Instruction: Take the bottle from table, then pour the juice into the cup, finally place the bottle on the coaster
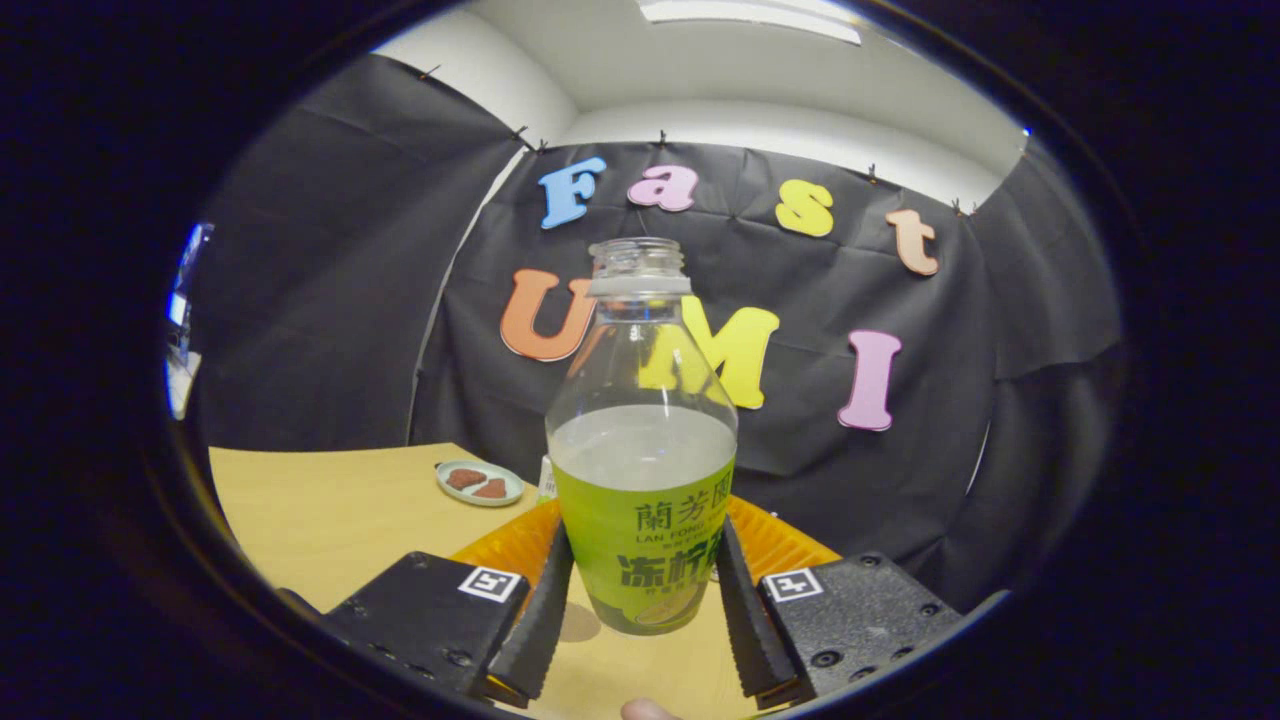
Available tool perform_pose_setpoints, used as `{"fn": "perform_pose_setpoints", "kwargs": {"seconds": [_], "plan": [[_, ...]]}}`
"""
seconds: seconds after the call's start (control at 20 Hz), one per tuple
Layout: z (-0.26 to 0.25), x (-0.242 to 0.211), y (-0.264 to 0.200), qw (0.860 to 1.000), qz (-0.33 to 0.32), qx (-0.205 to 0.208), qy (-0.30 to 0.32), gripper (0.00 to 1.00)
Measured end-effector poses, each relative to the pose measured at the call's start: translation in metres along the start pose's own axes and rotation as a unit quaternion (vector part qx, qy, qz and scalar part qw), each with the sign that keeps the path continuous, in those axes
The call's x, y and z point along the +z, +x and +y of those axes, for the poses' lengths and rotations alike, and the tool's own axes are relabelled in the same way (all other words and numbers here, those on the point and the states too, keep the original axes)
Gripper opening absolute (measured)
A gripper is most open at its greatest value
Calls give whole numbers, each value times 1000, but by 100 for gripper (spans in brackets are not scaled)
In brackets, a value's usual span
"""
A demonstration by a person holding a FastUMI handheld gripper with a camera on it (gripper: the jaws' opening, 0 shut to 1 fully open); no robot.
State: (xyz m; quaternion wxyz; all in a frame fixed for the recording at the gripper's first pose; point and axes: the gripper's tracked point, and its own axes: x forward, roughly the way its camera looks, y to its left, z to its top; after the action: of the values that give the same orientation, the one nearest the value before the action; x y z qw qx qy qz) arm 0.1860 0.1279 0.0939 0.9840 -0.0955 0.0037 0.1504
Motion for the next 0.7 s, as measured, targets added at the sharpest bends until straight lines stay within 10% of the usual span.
{"fn": "perform_pose_setpoints", "kwargs": {"seconds": [0.7], "plan": [[31,-103,113,989,90,49,109,75]]}}
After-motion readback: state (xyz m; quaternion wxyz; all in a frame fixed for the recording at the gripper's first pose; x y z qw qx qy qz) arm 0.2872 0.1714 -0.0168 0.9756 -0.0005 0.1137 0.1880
